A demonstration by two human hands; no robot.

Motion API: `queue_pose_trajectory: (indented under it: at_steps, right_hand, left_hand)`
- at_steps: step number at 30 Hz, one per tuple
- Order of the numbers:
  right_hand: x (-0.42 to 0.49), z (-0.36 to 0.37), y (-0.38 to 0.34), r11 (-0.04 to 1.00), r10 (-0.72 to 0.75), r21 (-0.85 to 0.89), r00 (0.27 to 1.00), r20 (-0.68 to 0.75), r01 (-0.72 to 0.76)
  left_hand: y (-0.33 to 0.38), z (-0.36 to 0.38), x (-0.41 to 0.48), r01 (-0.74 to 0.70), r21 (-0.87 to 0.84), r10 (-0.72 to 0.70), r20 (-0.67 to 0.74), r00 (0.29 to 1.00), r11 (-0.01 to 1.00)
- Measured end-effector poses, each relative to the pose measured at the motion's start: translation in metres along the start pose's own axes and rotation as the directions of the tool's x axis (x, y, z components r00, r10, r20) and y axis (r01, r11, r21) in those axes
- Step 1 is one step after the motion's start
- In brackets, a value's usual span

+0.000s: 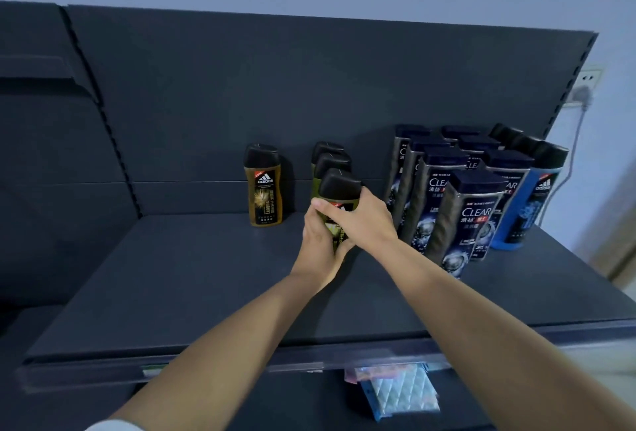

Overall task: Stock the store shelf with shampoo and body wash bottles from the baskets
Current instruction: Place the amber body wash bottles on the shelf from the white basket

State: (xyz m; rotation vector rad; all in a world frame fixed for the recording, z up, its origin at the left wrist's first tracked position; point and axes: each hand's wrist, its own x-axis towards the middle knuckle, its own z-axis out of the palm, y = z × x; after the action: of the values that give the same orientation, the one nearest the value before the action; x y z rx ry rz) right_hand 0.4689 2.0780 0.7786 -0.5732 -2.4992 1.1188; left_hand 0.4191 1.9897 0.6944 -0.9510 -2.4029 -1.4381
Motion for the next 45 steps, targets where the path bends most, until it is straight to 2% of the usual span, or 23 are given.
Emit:
queue_pose_trajectory:
  at_steps: [4, 8, 11, 13, 15, 18, 24, 26, 29, 31, 36, 38, 42, 45]
  right_hand:
    - [0.001, 0.0, -0.008, 0.999, -0.003, -0.047, 1.0, -0.008, 0.003]
    - [-0.005, 0.001, -0.01, 0.996, -0.029, -0.084, 0.998, -0.048, 0.025]
    - [-0.015, 0.002, -0.016, 0.97, -0.081, -0.24, 0.985, -0.154, 0.043]
    - [-0.021, 0.003, -0.027, 0.944, -0.158, -0.324, 0.953, -0.259, 0.068]
    - [-0.028, 0.008, -0.039, 0.882, -0.326, -0.444, 0.886, -0.328, 0.16]
    - [-0.04, 0.025, -0.06, 0.759, -0.554, -0.55, 0.789, -0.267, 0.347]
    - [-0.079, 0.101, -0.125, 0.715, -0.629, -0.396, 0.777, -0.006, 0.576]
    - [-0.101, 0.136, -0.151, 0.69, -0.665, -0.309, 0.742, 0.087, 0.654]
    - [-0.143, 0.192, -0.188, 0.63, -0.721, -0.182, 0.656, 0.224, 0.755]
    - [-0.178, 0.228, -0.211, 0.582, -0.755, -0.085, 0.576, 0.312, 0.809]
    - [-0.274, 0.305, -0.251, 0.458, -0.798, 0.152, 0.329, 0.505, 0.876]
    - [-0.311, 0.334, -0.258, 0.444, -0.786, 0.235, 0.25, 0.565, 0.865]
    - [-0.376, 0.388, -0.249, 0.453, -0.688, 0.316, 0.101, 0.719, 0.834]
    - [-0.409, 0.417, -0.237, 0.489, -0.585, 0.319, 0.033, 0.811, 0.812]
  left_hand:
    - [0.019, -0.007, -0.006, 0.046, 0.022, -0.046, -0.015, 0.999, 0.999]
    - [0.014, -0.009, -0.016, 0.188, -0.023, -0.186, 0.057, 0.981, 0.982]
    - [0.017, -0.024, -0.018, 0.24, 0.216, -0.27, 0.122, 0.955, 0.947]
    - [0.02, -0.044, -0.019, 0.152, 0.407, -0.195, 0.065, 0.979, 0.901]
    - [0.02, -0.071, -0.025, 0.105, 0.547, -0.116, -0.014, 0.993, 0.831]
    - [0.014, -0.117, -0.036, 0.153, 0.645, -0.114, -0.102, 0.988, 0.748]
    - [-0.014, -0.232, -0.09, 0.386, 0.726, -0.283, -0.268, 0.921, 0.569]
    - [-0.027, -0.272, -0.126, 0.486, 0.716, -0.355, -0.342, 0.87, 0.501]
    - [-0.045, -0.329, -0.194, 0.644, 0.647, -0.455, -0.467, 0.758, 0.408]
    - [-0.054, -0.364, -0.247, 0.727, 0.621, -0.491, -0.555, 0.672, 0.293]
    - [-0.067, -0.433, -0.376, 0.899, 0.437, -0.586, -0.721, 0.371, 0.031]
    - [-0.067, -0.451, -0.42, 0.924, 0.381, -0.588, -0.757, 0.285, -0.042]
    - [-0.073, -0.467, -0.493, 0.962, 0.25, -0.647, -0.753, 0.122, -0.11]
    - [-0.085, -0.463, -0.536, 0.973, 0.169, -0.683, -0.73, 0.018, -0.155]
